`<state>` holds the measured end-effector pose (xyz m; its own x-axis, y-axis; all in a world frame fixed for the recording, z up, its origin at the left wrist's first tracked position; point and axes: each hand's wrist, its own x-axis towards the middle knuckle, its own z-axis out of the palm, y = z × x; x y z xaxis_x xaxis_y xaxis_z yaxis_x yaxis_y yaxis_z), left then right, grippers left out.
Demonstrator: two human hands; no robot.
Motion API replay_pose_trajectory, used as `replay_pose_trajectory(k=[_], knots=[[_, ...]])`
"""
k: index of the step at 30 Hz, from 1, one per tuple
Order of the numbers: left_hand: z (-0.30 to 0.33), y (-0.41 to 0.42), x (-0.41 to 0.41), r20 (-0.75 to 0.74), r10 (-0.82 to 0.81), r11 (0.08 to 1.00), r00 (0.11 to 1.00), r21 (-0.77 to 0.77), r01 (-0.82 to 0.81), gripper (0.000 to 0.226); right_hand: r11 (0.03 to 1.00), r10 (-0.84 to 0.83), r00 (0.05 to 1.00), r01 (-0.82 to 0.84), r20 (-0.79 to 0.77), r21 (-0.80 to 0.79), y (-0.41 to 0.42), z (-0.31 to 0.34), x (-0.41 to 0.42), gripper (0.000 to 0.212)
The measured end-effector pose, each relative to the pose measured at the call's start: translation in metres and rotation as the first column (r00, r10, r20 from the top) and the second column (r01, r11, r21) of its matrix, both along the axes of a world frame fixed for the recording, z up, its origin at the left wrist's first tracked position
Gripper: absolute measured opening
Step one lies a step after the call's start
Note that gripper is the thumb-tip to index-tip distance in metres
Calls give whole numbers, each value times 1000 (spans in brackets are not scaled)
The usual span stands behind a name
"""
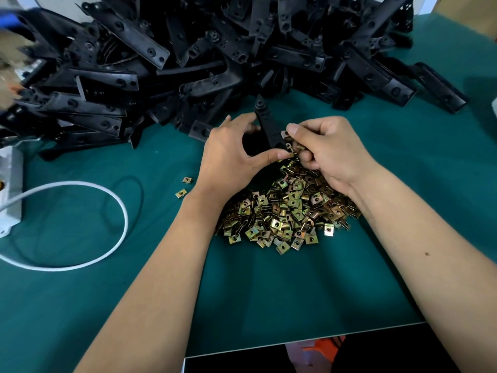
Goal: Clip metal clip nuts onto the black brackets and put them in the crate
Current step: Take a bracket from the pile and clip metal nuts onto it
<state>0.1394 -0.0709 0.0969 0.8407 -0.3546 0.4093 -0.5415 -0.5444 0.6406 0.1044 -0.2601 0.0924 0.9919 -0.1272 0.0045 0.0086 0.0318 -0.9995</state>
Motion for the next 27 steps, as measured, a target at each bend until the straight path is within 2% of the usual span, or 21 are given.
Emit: replay_pose_trajectory(k=[5,9,15,27], knots=[[2,2,0,-28,20,1000,999,13,-20,89,998,-1,1000,1,1,-61,1,-1,-1,19],[2,-3,-4,-8,-3,1000,1000,7,3,81,992,-33,999,33,7,-126,3,-1,0,20],[2,-1,-1,-14,36,999,999,3,-36,87,999,-38,999,38,0,-27,1,-1,0,20],[-1,1,1,27,35,999,999,25,-35,87,998,-26,1000,27,10,-49,3,-2,-1,19]])
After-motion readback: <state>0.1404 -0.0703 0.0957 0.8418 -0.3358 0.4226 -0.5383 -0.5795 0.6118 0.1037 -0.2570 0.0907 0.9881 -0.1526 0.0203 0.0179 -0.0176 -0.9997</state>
